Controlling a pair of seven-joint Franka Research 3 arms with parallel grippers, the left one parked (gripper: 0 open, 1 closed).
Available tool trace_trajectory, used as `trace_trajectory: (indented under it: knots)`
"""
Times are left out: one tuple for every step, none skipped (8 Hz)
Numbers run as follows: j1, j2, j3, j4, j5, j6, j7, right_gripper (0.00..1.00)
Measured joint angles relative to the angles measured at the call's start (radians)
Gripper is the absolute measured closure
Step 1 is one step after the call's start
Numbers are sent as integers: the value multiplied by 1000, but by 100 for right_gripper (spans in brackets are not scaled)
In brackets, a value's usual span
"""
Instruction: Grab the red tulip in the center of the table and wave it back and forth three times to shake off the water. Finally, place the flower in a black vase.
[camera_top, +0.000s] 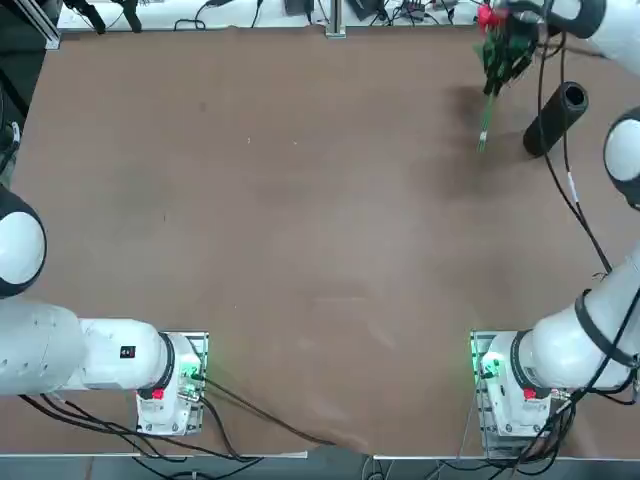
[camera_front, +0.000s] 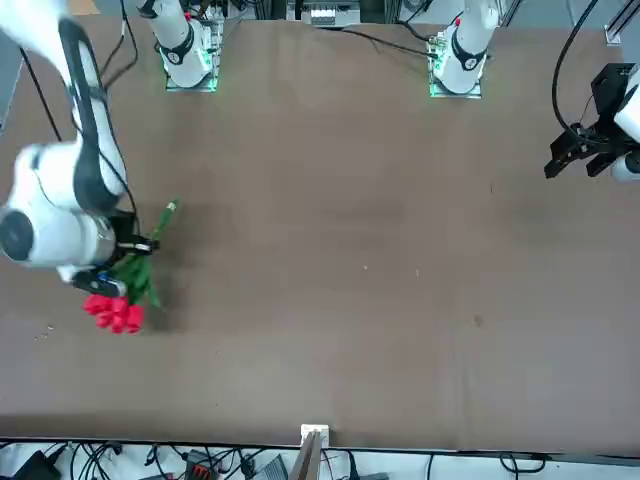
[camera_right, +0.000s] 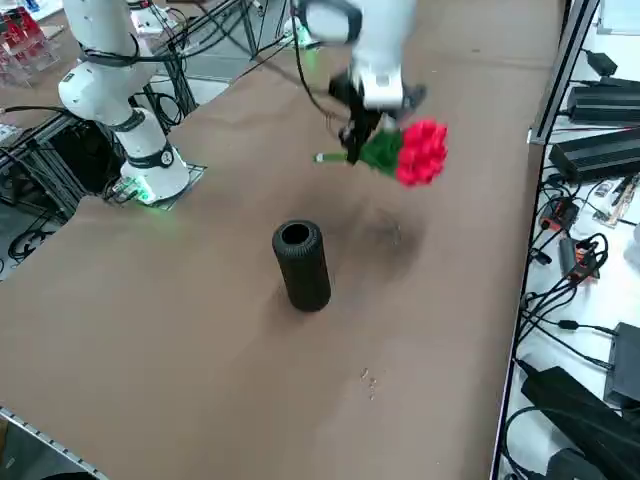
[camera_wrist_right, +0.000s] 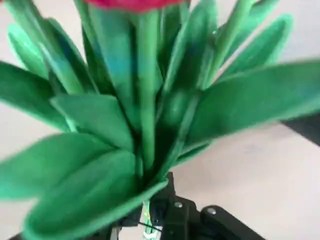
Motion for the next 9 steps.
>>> trace_trajectory:
  knots:
    - [10,-60,1,7,-82,11,73,89]
    - [11,-114,-2,10,-147,36,126,89]
    - [5,-159,-13,12,-188,52,150,89]
    - [-8,-189,-31,17,-216,61,172,89]
    - [-27,-206,-58,35,-238,88,179,89]
    - [-44,-216,-87,50,-250,139,179,89]
    - [-55,-225,-106,50,-256,205,178,89]
    - [-62,-227,-111,43,-264,266,171,89]
    - [-78,-228,-112,34,-267,307,149,89]
